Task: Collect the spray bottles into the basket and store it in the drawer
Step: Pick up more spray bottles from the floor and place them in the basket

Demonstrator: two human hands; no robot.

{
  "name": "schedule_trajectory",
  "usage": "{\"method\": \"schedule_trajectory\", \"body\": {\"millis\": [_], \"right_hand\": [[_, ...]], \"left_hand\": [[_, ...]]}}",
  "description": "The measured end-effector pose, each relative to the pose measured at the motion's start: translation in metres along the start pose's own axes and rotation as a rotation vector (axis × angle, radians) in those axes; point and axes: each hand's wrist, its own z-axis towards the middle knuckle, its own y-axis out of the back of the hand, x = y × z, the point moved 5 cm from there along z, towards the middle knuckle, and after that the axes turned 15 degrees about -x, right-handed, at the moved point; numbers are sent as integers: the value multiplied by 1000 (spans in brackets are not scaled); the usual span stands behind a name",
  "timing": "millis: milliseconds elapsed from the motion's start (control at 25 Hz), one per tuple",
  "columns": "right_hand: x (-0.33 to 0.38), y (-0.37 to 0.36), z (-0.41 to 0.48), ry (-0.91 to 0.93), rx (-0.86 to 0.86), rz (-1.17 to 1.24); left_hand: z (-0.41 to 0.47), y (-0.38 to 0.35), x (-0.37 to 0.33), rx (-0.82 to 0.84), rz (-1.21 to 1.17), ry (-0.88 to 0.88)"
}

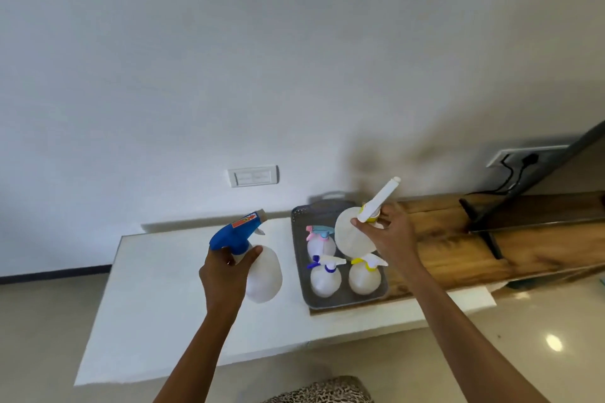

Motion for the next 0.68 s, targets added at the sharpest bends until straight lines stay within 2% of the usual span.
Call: {"method": "schedule_trajectory", "body": {"millis": [120, 320, 560, 680], "right_hand": [[-7, 2, 38, 6, -17, -99], [-27, -8, 100, 23, 22, -120], [-75, -42, 176, 87, 250, -149], [-116, -66, 204, 59, 376, -255]], "left_hand": [[13, -29, -13, 49, 18, -26], [30, -62, -32, 30, 70, -102], [45, -110, -40, -67, 167, -31], [44, -131, -41, -95, 200, -2]]}}
